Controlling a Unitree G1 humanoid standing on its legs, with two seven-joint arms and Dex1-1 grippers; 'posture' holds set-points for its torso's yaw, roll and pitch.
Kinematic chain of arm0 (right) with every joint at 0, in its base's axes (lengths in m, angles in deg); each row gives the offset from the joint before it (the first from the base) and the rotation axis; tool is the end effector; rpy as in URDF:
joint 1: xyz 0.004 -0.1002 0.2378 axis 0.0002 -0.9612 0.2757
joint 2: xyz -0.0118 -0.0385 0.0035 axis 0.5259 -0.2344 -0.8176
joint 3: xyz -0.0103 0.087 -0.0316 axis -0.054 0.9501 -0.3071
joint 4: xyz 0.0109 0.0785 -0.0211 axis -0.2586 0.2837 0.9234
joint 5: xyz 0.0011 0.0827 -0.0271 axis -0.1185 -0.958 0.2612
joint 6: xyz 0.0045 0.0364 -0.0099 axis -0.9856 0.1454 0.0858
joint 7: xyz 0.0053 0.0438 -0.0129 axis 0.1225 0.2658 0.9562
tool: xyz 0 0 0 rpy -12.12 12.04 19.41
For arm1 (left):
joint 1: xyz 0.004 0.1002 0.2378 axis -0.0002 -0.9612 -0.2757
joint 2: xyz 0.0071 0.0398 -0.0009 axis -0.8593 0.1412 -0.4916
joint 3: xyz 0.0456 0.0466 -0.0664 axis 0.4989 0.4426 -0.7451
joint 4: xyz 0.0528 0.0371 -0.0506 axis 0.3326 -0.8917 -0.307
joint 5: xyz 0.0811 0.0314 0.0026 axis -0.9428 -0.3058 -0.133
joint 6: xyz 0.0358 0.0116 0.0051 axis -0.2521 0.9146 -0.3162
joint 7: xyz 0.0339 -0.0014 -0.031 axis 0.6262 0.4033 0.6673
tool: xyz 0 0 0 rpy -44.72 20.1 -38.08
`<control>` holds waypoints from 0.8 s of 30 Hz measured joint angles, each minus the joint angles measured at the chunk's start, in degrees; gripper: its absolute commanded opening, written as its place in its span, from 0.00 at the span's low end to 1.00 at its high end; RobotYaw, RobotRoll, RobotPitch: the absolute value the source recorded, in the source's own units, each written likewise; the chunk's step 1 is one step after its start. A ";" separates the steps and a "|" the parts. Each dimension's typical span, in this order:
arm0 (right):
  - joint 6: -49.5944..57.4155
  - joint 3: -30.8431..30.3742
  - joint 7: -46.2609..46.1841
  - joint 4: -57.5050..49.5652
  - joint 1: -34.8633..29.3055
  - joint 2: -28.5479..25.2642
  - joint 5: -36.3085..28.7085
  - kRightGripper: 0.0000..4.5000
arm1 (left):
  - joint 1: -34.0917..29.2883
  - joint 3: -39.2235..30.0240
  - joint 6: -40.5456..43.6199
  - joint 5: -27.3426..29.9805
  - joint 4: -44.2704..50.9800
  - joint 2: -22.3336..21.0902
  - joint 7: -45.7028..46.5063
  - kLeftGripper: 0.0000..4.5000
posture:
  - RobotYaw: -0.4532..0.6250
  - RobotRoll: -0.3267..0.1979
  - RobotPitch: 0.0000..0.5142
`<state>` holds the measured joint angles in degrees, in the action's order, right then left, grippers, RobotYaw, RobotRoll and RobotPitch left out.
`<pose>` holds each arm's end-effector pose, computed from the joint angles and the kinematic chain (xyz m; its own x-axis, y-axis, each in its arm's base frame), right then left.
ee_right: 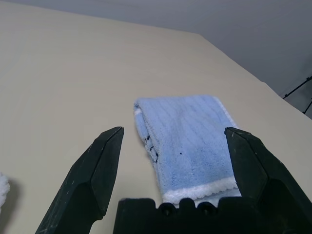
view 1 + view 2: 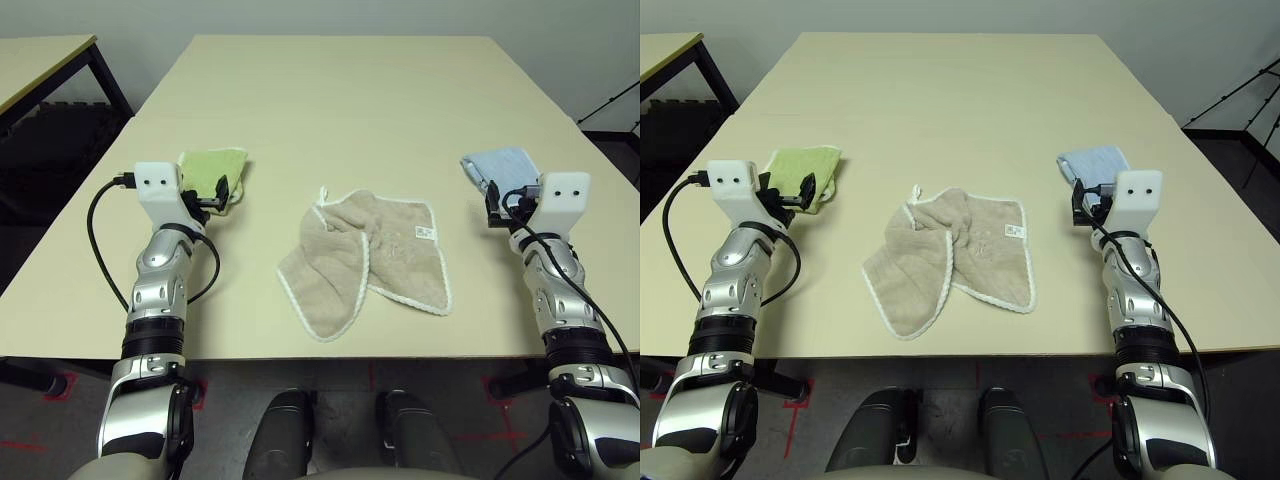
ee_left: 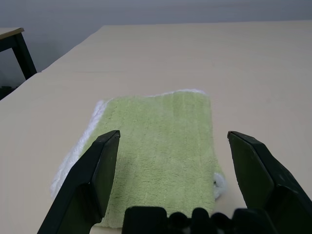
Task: Fold the towel and set it aside.
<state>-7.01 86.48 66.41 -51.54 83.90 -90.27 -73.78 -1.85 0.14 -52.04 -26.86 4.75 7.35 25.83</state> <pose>0.2630 -0.2455 0.0987 0.9835 -0.1401 0.1146 0.1556 0.9779 -0.1397 0.2709 0.2507 0.1193 0.9940 0.0477 0.0988 -0.0552 0.9956 0.0751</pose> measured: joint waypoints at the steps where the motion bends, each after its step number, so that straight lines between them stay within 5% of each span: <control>1: 0.04 0.00 0.00 0.00 0.00 0.00 0.00 1.00 | 0.00 0.02 0.01 -0.01 0.00 0.00 0.05 1.00 | 0.50 0.62 0.14; 18: 0.63 -0.07 0.29 -1.20 -0.19 0.00 0.22 1.00 | 1.87 0.41 0.49 -0.78 -0.19 0.02 0.64 1.00 | 0.49 0.62 0.15; 24: 0.81 -0.07 0.37 -1.20 -0.15 0.00 0.20 1.00 | 1.96 0.54 0.90 2.03 0.04 0.05 -5.87 1.00 | 0.50 0.62 0.14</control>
<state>-6.21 86.41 66.78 -52.74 83.75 -90.27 -73.58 0.11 0.68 -51.14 -24.83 4.79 7.40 19.96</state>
